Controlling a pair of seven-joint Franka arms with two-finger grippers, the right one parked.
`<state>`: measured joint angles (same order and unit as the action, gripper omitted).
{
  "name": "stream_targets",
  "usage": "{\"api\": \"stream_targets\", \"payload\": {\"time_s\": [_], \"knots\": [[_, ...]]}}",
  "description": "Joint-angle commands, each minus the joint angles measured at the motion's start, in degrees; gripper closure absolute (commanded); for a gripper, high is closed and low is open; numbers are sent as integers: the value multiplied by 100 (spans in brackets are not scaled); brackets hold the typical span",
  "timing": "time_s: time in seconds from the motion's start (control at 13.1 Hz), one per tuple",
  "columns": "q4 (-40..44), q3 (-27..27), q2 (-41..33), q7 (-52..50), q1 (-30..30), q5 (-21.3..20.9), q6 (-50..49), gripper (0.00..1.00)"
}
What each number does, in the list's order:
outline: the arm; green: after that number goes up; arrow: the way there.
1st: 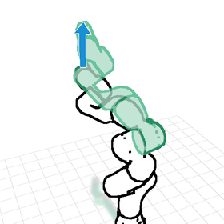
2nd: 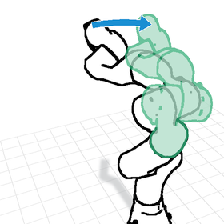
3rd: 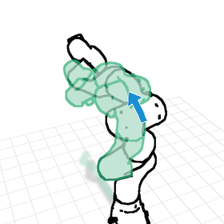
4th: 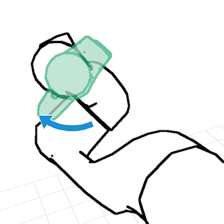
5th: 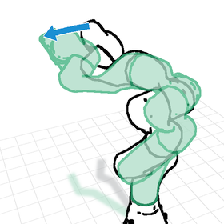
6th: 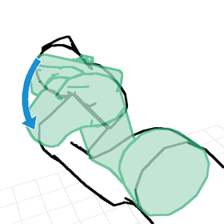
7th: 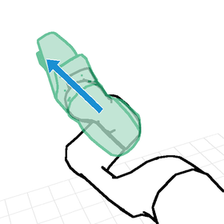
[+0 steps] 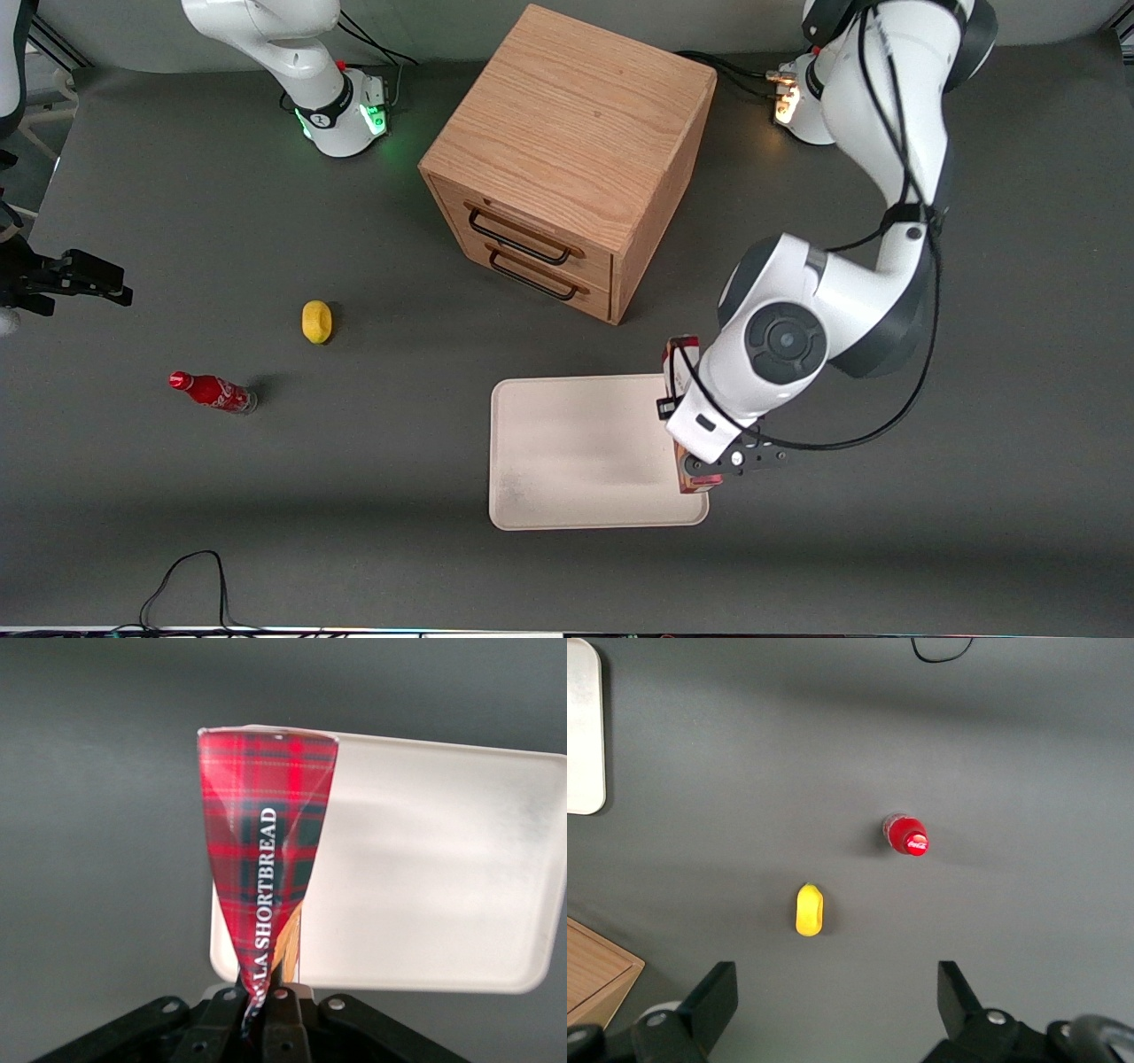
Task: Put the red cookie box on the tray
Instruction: 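Carry the box over the white tray with the left gripper, then lower the box onto the tray's edge and open the left gripper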
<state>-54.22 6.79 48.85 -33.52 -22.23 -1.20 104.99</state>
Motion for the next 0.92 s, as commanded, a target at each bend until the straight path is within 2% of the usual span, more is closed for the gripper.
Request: {"api": "stream_targets", "payload": {"time_s": [0.0, 0.54, 0.84], "knots": [[-254, -29, 107, 335, -1, -74, 337, 100], [-440, -29, 590, 539, 34, -74, 1075, 100], [-466, -38, 678, 548, 25, -100, 1094, 100]]}}
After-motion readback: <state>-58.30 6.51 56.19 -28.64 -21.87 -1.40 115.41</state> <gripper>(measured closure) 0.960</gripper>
